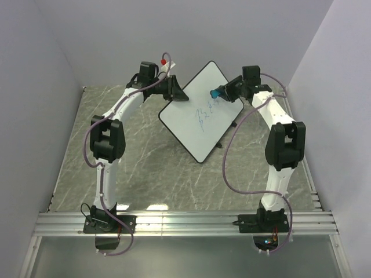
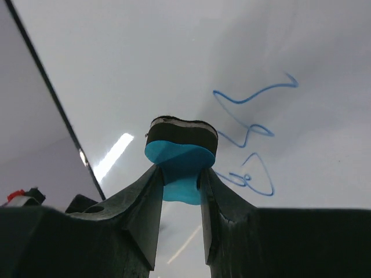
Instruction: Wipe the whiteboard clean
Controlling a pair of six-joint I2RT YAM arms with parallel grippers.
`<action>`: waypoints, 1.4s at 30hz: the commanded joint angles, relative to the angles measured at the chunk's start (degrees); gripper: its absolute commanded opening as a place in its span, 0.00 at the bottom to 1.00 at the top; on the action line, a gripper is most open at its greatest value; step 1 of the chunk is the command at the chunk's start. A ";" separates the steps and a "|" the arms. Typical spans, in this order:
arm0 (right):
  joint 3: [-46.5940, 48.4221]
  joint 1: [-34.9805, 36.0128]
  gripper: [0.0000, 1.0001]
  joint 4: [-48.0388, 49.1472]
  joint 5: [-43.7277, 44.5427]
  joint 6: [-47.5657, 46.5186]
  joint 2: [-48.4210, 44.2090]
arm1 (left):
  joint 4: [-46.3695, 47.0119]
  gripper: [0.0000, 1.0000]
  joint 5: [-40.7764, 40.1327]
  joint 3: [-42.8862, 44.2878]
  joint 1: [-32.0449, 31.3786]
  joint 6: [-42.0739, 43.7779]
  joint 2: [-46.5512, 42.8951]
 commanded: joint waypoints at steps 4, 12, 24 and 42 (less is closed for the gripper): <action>1.38 -1.11 0.00 3.01 -0.90 5.25 3.03 | -5.03 0.18 -3.10 3.61 -1.46 5.35 0.05; 1.64 -2.96 0.00 4.06 1.03 6.75 5.93 | -8.81 0.00 -8.11 3.44 -2.25 8.25 0.05; -7.06 5.29 0.00 5.56 -5.47 1.92 3.56 | -12.50 0.00 -10.84 4.84 -3.04 10.19 0.40; -22.26 14.27 0.00 -7.72 -4.94 -7.75 -5.32 | -16.11 0.00 -13.39 5.99 -3.83 11.42 0.49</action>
